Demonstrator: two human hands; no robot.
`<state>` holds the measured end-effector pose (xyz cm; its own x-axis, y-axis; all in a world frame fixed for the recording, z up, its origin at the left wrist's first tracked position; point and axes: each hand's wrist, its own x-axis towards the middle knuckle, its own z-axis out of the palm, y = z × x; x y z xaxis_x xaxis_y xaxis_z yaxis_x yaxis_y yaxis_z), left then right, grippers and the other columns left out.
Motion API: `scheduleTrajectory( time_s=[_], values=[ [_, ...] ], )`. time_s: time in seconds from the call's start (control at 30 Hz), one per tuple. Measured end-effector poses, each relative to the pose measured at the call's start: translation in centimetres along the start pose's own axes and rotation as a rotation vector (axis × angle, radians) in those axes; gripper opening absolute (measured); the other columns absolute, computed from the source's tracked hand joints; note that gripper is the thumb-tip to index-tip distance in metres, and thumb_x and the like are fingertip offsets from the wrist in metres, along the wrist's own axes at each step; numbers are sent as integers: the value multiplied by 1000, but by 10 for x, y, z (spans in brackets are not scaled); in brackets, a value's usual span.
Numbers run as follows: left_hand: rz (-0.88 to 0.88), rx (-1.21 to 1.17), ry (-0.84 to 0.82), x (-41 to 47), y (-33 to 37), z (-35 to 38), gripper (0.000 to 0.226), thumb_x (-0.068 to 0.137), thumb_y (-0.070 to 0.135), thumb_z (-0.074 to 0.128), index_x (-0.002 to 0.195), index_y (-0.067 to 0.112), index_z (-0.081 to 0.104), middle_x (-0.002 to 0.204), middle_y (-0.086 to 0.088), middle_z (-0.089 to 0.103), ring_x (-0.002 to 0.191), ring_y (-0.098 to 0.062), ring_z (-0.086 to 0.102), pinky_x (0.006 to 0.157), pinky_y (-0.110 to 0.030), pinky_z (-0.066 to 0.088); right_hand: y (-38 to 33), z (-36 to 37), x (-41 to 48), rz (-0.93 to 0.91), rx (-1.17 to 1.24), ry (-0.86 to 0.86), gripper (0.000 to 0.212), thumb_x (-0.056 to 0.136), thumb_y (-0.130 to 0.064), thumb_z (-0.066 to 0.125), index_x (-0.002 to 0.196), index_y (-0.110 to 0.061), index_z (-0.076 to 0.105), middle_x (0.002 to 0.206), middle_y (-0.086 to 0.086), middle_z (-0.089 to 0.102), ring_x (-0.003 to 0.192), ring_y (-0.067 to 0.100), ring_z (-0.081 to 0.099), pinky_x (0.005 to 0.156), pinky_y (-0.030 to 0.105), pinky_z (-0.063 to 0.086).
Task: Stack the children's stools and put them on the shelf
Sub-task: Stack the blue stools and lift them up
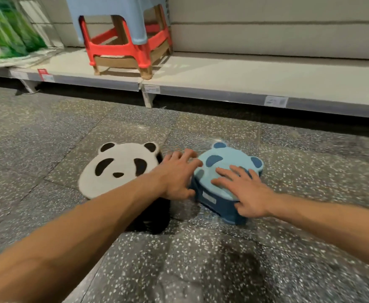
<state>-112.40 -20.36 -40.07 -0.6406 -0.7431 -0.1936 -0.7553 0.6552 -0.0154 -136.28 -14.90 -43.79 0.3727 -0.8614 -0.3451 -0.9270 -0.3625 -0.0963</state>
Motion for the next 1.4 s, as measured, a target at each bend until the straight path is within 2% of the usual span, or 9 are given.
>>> scheduleTrajectory(
  time_s=[0.1, 0.17, 0.3, 0.43, 0.57, 0.83, 1.1, 1.23, 1.4],
  values=[
    [21, -123, -88, 21, 12, 12, 110, 76, 58, 82, 160, 33, 16, 168, -4, 13, 144, -45, 39, 115, -59, 40, 27, -4, -33, 103, -4, 121, 85, 77, -31, 69, 151, -38, 28, 161, -2, 18, 145, 27, 27, 117, 45, 26],
    [50, -120, -112, 31, 18, 21, 118, 74, 54, 86, 161, 38, 9, 171, -1, 2, 146, -47, 37, 115, -60, 42, 41, -2, -45, 233, 40, 185, 91, 76, -53, 67, 154, -37, 23, 159, 0, 22, 136, 31, 42, 110, 44, 37],
    [78, -109, -99, 55, 23, 35, 130, 69, 49, 91, 162, 40, 1, 172, 5, -11, 147, -48, 34, 115, -61, 42, 54, 10, -40, 279, 42, 31, 118, 70, -87, 55, 158, -43, -13, 169, -6, -20, 115, 32, 64, 92, 39, 51],
    [81, -81, -101, 76, 28, 43, 125, 76, 41, 88, 164, 36, 0, 172, 1, -11, 142, -47, 37, 112, -58, 47, 52, 24, -7, 288, 211, 96, 127, 67, -87, 62, 158, -42, -13, 166, -12, -28, 140, 42, 41, 108, 50, 44],
    [46, -216, -51, 86, 26, 48, 120, 71, 34, 89, 162, 34, 12, 169, 1, -1, 136, -49, 38, 112, -58, 45, 42, 33, 10, 357, 323, 199, 130, 62, -76, 78, 160, -40, 0, 166, -14, -20, 141, 47, 27, 112, 56, 34],
    [60, -238, 201, 57, 27, -3, 117, 67, 32, 88, 162, 30, 20, 170, 1, 6, 130, -48, 42, 107, -57, 48, 32, -24, -25, 269, 298, 429, 124, 61, -69, 82, 158, -45, 9, 166, -23, -9, 135, 38, 33, 101, 54, 44],
    [-31, -146, 541, -18, 6, -97, 109, 62, 36, 87, 155, 34, 30, 170, 1, 16, 123, -45, 46, 97, -58, 52, 0, -123, -46, 42, 146, 681, 119, 56, -82, 67, 157, -46, 17, 168, -20, 3, 126, 34, 41, 92, 54, 51],
    [-105, -130, 574, -76, -13, -129, 106, 61, 37, 84, 155, 35, 35, 170, 3, 19, 129, -43, 42, 107, -53, 46, -44, -148, -45, -62, 168, 757, 117, 54, -84, 65, 156, -49, 19, 167, -26, 5, 130, 32, 41, 94, 52, 50],
    [-152, -101, 509, -142, -52, -128, 105, 55, 55, 76, 153, 32, 43, 163, -1, 31, 131, -39, 44, 112, -51, 41, -100, -146, -23, -188, 221, 674, 116, 58, -88, 63, 157, -49, 18, 167, -25, 4, 122, 27, 42, 100, 49, 48]
  ],
)
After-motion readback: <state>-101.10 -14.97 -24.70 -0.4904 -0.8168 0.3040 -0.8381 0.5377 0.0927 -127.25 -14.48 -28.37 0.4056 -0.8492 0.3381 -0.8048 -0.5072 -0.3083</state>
